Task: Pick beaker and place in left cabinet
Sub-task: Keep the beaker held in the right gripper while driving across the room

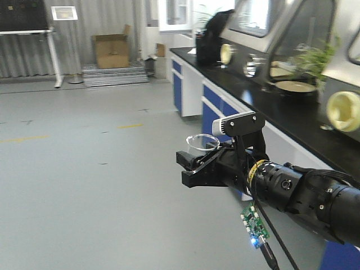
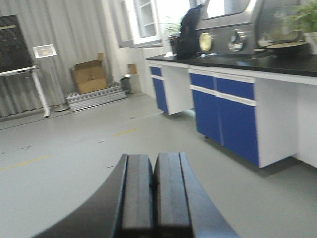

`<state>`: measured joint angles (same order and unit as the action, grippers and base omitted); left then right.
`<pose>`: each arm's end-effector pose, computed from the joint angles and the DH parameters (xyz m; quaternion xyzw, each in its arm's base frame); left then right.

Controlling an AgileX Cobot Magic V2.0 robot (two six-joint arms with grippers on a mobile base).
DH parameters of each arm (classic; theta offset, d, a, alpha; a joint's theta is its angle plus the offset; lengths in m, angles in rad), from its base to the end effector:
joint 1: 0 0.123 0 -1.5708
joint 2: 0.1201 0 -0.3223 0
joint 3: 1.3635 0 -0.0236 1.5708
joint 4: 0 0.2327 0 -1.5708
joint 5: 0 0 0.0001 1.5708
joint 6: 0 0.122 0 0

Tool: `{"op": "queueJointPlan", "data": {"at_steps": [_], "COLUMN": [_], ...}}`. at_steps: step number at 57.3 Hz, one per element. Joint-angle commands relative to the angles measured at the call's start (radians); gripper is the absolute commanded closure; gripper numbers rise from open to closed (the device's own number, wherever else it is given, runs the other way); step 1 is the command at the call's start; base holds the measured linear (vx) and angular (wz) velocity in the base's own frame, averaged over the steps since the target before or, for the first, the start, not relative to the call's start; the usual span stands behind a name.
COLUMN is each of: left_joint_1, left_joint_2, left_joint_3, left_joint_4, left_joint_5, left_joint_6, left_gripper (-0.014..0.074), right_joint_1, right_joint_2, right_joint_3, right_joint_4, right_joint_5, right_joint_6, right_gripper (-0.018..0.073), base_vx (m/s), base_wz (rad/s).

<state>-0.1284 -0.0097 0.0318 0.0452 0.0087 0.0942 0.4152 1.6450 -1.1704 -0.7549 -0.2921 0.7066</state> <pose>0.0319 -0.0041 0.2040 0.0916 0.6808 0.0041 0.7268 0.3604 0.1851 0.3527 -0.2292 0.7289 0.1981 0.6140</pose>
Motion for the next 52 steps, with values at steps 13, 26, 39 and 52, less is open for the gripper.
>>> {"op": "queueJointPlan", "data": {"at_steps": [13,26,39,52], "left_joint_1": [-0.001,-0.001,-0.001,-0.001], "left_joint_2": [-0.018,-0.018,-0.018,-0.018], "left_joint_3": [0.016,0.016,0.016,0.016], "left_joint_4": [-0.003,-0.003,-0.003,-0.003], "left_joint_5": [-0.084,-0.084,-0.084,-0.084], "left_joint_6": [-0.003,-0.003,-0.003,-0.003], "left_gripper": [0.0595,0.0595,0.0595,0.0595], "right_joint_1": [-0.004,-0.004,-0.004,-0.004], "right_joint_2": [-0.044,-0.044,-0.044,-0.044], "right_joint_3": [-0.028,-0.028,-0.028,-0.028], "right_joint_4": [0.013,0.013,0.013,0.013], "right_joint_5": [-0.062,-0.061,-0.061,-0.061], "right_joint_6": [-0.001,-0.001,-0.001,-0.001], "right_gripper": [0.0561,0.0561,0.0561,0.0561], "base_vx": [0.25,0.28,0.33,0.37], "base_wz": [0.45,0.32,0.23,0.16]}}
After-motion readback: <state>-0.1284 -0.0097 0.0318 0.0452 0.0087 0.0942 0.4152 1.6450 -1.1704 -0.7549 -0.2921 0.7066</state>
